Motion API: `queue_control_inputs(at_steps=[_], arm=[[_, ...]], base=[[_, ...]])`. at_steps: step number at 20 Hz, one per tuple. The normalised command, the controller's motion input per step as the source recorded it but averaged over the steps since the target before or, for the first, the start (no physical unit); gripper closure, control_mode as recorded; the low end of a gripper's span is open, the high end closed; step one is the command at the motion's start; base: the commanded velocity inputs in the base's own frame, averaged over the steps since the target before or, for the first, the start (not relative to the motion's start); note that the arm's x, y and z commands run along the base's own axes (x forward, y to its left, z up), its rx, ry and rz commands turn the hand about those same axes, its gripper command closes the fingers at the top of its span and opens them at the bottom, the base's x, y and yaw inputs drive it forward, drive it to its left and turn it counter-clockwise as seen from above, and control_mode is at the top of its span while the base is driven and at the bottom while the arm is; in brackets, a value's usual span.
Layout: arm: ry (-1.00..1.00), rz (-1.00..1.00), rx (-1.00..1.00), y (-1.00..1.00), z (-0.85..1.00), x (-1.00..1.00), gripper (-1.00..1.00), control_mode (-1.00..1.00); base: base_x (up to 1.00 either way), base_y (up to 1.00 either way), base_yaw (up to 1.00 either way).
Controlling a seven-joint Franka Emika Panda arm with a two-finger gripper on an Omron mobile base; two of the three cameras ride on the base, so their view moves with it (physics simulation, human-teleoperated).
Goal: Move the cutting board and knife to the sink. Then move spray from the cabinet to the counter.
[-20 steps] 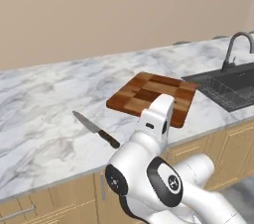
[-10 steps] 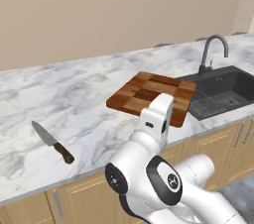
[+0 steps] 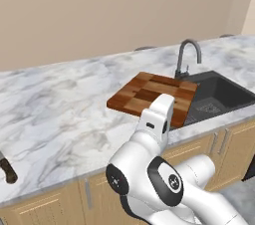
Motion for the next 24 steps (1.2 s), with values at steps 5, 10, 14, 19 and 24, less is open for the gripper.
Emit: queue_control_inputs(at_steps=[5,10,14,19,24], arm=[[0.0,0.0,0.0,0.0,0.0,0.0,1.0,1.0],[0.0,0.0,0.0,0.0,0.0,0.0,1.0,1.0],[0.0,0.0,0.0,0.0,0.0,0.0,1.0,1.0],[0.0,0.0,0.0,0.0,0.0,0.0,1.0,1.0],[0.0,0.0,0.0,0.0,0.0,0.0,1.0,1.0]], base=[[0.34,-0.69,0.0],[0.35,-0.69,0.0],[0.39,-0.67,0.0],[0.41,-0.66,0.0],[0.55,-0.57,0.03]])
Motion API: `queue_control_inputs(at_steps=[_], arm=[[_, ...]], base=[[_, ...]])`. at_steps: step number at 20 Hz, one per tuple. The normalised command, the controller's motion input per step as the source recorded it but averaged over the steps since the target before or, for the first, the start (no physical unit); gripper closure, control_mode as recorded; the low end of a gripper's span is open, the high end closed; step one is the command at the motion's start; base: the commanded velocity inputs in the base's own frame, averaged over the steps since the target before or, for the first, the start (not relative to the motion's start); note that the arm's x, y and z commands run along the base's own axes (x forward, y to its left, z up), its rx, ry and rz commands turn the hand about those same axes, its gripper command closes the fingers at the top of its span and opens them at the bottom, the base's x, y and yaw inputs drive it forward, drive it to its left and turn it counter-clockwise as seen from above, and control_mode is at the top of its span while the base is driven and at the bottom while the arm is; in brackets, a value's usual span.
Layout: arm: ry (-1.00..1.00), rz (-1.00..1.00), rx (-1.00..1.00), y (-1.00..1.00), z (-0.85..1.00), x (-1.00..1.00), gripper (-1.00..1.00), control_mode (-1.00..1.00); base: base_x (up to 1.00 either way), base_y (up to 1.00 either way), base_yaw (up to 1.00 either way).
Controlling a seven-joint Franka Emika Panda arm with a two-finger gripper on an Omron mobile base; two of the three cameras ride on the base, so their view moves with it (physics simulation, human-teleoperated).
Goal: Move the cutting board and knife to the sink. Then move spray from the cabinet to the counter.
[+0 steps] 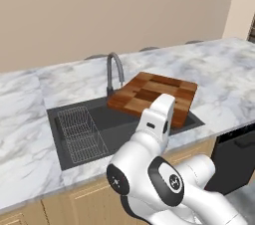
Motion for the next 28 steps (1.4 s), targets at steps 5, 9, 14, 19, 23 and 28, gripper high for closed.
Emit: queue_control_inputs(at_steps=[5,9,14,19,23,28], arm=[[0.0,0.0,0.0,0.0,0.0,0.0,1.0,1.0],[0.0,0.0,0.0,0.0,0.0,0.0,1.0,1.0],[0.0,0.0,0.0,0.0,0.0,0.0,1.0,1.0],[0.0,0.0,0.01,-0.08,-0.04,0.12,1.0,-1.0],[0.0,0.0,0.09,-0.08,0.0,0.05,1.0,-1.0],[0.0,0.0,0.1,-0.06,0.01,0.04,1.0,-1.0]], base=[[0.69,-0.42,0.08],[0.64,-0.34,0.07],[0.3,-0.18,0.0],[0.05,-0.02,0.0],[0.0,0.0,0.0],[0.0,0.0,0.0]])
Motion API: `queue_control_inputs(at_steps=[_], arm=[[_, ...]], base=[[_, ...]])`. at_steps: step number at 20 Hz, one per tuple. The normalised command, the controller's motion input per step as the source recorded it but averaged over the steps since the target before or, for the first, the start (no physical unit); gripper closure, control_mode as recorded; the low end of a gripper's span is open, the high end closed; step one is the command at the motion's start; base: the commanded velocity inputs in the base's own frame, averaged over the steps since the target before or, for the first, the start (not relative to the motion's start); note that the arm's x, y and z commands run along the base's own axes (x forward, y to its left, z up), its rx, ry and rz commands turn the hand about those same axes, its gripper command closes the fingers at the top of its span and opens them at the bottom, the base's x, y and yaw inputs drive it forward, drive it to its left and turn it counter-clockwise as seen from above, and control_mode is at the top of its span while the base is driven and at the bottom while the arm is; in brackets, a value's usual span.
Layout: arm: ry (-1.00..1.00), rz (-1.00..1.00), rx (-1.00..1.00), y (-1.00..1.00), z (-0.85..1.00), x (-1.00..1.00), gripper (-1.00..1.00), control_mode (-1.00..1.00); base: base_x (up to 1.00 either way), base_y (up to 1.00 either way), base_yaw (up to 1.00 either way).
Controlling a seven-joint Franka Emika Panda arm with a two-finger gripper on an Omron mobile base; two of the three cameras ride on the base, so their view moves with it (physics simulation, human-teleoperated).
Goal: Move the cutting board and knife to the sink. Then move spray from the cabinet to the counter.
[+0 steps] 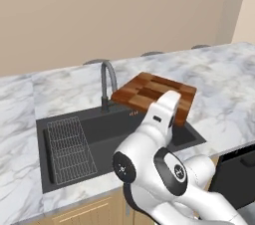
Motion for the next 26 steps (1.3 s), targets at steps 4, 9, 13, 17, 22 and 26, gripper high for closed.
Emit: queue_control_inputs(at_steps=[4,9,13,17,22,26], arm=[[0.07,0.0,0.12,-0.1,-0.01,0.12,1.0,-1.0],[0.16,0.0,0.19,-0.15,0.0,0.21,1.0,-1.0],[0.09,0.0,0.16,-0.14,-0.02,0.22,1.0,-1.0],[0.07,0.01,0.11,-0.15,-0.12,0.07,1.0,-1.0],[0.13,-0.01,0.1,-0.2,-0.21,0.15,1.0,-1.0],[0.14,-0.02,0.09,-0.11,-0.3,0.08,1.0,-1.0]], base=[[0.0,0.0,0.0],[0.0,0.0,0.0],[0.0,0.0,0.0],[0.0,0.0,0.0],[0.0,0.0,0.0],[0.0,0.0,0.0]])
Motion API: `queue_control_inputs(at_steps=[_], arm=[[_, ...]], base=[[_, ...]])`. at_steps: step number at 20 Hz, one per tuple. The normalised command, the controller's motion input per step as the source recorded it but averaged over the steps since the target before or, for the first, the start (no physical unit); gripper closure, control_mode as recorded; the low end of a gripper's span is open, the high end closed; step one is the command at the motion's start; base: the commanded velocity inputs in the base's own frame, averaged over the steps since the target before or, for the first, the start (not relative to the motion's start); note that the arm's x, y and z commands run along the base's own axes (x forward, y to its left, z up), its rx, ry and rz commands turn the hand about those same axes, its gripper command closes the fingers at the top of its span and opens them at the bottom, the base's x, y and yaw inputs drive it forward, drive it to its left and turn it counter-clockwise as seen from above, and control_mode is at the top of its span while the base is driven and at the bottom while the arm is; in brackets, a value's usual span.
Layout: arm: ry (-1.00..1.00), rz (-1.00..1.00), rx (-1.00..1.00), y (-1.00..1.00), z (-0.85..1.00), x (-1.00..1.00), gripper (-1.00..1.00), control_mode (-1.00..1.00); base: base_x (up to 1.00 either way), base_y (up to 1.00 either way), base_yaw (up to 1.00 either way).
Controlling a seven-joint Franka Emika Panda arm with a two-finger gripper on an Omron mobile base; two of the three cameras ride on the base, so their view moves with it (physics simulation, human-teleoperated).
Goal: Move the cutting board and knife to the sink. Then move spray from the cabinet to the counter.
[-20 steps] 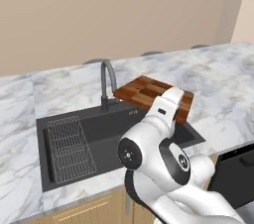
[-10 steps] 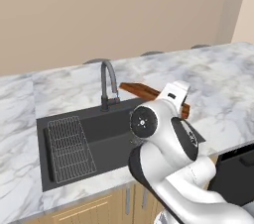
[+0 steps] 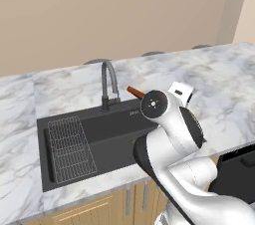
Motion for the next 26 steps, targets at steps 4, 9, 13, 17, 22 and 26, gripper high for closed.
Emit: queue_control_inputs(at_steps=[4,9,13,17,22,26], arm=[[0.0,0.0,0.0,0.0,-0.27,0.11,1.0,-1.0],[0.0,0.0,0.0,-0.01,-0.24,0.19,1.0,-1.0],[0.0,0.0,0.0,0.0,-0.27,0.08,1.0,-1.0],[0.0,0.0,0.0,0.0,-0.26,0.03,1.0,-1.0],[0.04,-0.01,0.0,0.0,-0.2,0.24,1.0,-1.0],[0.0,0.0,0.0,0.11,-0.16,0.29,1.0,-1.0]], base=[[0.0,0.0,0.0],[0.0,0.0,0.0],[0.0,0.0,0.0],[0.0,0.0,0.0],[0.0,0.0,0.0],[0.0,0.0,0.0]])
